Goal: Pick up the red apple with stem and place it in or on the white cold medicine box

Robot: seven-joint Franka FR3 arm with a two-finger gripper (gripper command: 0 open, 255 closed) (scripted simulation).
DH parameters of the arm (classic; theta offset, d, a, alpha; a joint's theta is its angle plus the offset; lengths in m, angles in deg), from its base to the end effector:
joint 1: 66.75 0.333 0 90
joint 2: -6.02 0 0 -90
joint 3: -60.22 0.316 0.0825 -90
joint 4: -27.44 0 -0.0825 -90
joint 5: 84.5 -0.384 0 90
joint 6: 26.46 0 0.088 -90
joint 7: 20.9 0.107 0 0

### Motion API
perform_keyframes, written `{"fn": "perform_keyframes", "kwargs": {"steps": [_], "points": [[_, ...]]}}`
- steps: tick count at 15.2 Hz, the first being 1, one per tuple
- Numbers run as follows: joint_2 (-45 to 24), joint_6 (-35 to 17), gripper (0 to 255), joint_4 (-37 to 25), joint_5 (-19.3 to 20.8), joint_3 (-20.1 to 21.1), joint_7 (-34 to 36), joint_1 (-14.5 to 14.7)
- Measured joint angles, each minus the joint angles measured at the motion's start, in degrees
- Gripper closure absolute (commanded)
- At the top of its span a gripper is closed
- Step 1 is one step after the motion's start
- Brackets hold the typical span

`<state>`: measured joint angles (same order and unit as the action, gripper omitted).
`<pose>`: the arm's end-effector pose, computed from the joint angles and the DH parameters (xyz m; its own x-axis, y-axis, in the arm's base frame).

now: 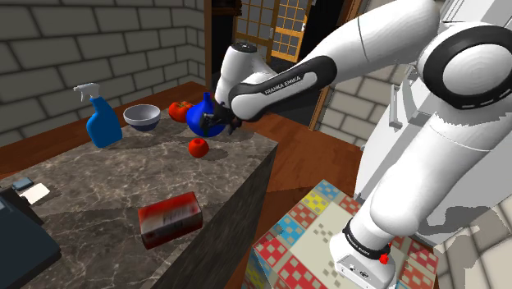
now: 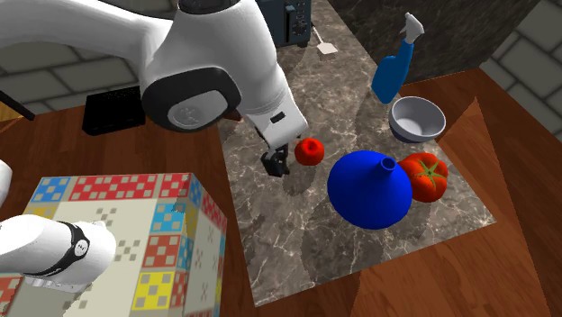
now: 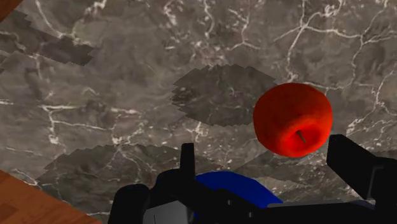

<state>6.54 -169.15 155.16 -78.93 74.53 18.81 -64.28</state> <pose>0.5252 0.1590 0.4035 0.9103 -0.3271 0.2536 -0.3096 -0.9448 -0.1073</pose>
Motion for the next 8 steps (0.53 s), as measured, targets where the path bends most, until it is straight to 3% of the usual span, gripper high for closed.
{"fn": "perform_keyframes", "kwargs": {"steps": [8], "points": [[-13.4, -4.5, 0, -10.7, 7.8, -0.3, 10.6, 2.4]]}}
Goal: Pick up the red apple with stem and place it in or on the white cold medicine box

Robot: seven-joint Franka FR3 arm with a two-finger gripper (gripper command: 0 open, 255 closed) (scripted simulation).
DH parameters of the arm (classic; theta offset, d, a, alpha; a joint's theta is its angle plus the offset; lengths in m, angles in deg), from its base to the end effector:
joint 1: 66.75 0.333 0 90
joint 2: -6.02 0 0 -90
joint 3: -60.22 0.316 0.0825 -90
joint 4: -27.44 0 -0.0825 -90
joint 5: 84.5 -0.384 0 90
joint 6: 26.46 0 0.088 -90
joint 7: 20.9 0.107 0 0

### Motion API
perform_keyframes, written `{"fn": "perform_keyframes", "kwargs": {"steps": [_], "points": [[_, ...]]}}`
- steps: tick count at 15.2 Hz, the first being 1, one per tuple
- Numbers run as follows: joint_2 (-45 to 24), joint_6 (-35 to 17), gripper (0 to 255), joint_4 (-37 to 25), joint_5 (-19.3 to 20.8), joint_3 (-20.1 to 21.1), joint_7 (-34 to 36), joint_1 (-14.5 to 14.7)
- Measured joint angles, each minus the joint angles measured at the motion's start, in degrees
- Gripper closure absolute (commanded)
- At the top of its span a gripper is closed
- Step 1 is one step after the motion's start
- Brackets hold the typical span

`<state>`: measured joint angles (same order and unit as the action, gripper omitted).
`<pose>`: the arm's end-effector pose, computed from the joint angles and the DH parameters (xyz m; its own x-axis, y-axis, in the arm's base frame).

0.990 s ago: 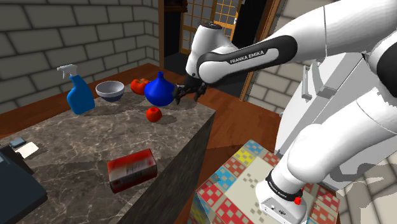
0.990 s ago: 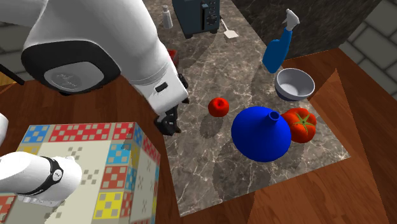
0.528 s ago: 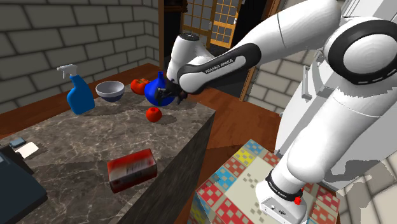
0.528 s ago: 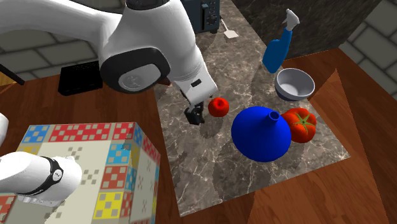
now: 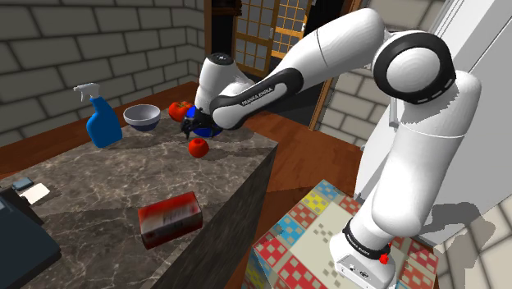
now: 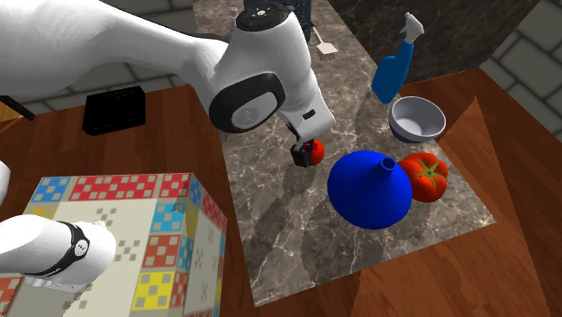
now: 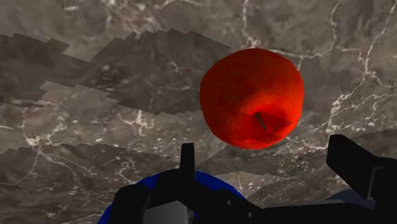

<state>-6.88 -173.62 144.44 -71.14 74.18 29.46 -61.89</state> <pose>0.5815 0.1963 0.3673 0.8787 -0.3829 0.2851 -0.3545 -0.9234 -0.1473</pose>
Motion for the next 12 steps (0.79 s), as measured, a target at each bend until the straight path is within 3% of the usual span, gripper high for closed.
{"fn": "perform_keyframes", "kwargs": {"steps": [12], "points": [[-4.8, -3.1, 0, -1.6, 2.5, -1.1, 1.8, 0.8]]}}
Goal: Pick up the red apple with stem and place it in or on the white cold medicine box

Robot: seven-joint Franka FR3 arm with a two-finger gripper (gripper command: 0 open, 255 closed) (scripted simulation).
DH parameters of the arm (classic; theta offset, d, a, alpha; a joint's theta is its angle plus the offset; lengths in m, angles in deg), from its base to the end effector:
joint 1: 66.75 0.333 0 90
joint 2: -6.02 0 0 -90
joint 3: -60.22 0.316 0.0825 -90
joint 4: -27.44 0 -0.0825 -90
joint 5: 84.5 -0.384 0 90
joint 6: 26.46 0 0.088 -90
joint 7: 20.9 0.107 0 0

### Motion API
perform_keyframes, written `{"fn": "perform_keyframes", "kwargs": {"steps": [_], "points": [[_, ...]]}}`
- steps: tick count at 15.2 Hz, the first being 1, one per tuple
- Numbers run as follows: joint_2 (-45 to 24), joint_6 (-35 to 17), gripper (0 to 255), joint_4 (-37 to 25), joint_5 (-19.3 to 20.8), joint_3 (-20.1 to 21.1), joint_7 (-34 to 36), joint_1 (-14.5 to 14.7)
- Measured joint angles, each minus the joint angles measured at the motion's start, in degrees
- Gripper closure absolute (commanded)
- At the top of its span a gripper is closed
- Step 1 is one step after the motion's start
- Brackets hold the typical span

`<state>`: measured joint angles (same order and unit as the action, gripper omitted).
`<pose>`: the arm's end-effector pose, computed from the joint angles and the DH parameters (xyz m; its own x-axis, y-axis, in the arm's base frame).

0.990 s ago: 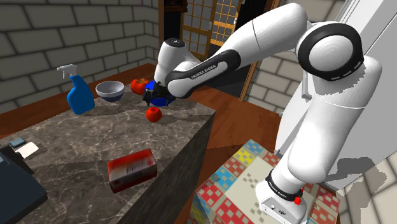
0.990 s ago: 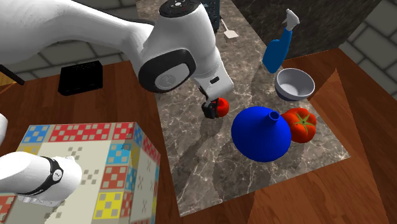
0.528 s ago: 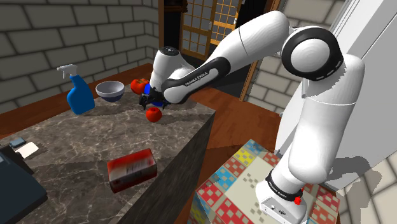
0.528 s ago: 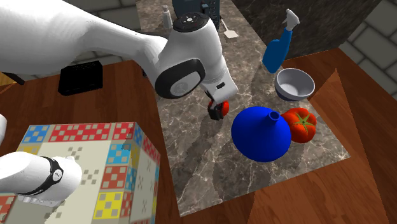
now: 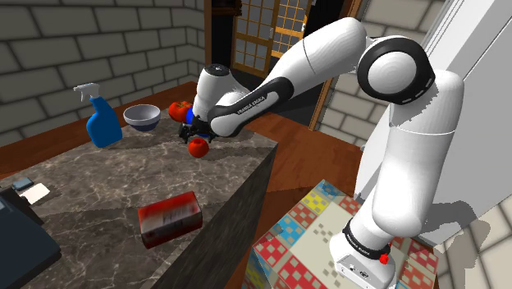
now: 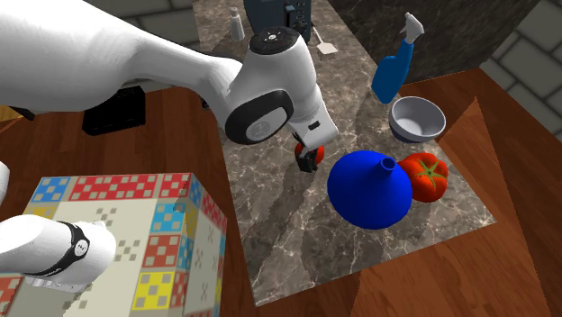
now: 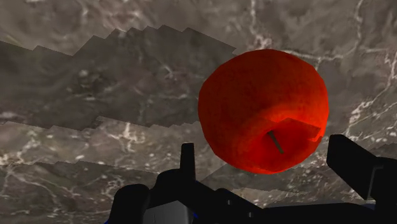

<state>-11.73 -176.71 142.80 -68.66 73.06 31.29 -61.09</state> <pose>0.5944 0.1986 0.3346 0.8777 -0.3844 0.2862 -0.3556 -0.9227 -0.1486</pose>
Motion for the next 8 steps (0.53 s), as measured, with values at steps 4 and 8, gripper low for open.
{"fn": "perform_keyframes", "kwargs": {"steps": [4, 8], "points": [[0.1, 0.0, 255, -0.1, 0.0, 0.0, 0.0, 0.0], [0.1, 0.0, 255, 0.0, 0.0, 0.0, 0.0, 0.0]]}}
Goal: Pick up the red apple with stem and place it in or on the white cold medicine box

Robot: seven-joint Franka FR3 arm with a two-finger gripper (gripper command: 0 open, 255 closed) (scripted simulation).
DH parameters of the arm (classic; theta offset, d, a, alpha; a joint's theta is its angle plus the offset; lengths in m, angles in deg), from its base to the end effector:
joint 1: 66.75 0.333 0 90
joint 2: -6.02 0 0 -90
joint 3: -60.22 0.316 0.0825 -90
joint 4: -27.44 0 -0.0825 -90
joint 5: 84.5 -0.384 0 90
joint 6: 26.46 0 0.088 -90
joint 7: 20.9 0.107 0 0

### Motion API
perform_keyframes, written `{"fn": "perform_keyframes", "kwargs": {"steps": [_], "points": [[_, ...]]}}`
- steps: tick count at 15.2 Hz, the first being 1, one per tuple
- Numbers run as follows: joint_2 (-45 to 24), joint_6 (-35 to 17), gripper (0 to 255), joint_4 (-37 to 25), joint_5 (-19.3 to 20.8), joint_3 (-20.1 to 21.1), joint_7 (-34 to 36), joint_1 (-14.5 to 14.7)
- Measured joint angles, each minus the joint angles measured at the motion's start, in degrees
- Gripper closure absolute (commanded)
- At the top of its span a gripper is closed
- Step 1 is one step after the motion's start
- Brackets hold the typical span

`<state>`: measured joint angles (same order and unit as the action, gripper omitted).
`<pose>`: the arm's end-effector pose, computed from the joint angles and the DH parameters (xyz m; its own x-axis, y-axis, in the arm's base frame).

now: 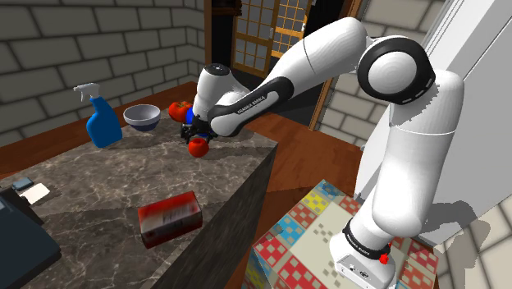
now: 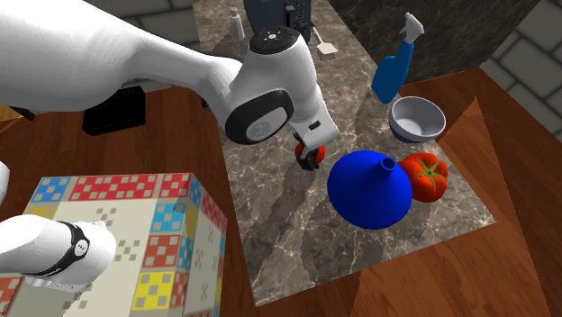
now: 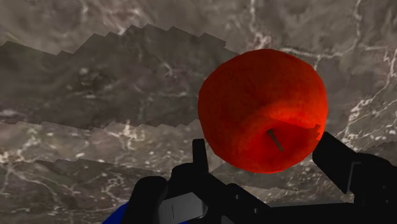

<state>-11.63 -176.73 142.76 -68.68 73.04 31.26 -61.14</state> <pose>0.5948 0.1980 0.3360 0.8766 -0.3853 0.2883 -0.3561 -0.9223 -0.1500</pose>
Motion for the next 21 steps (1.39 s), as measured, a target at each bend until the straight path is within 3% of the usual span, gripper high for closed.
{"fn": "perform_keyframes", "kwargs": {"steps": [5, 21], "points": [[0.6, 0.7, 255, -0.1, -0.4, 0.2, -0.3, -0.1], [6.7, 11.2, 255, -4.7, -4.9, 2.0, -4.1, -1.1]]}}
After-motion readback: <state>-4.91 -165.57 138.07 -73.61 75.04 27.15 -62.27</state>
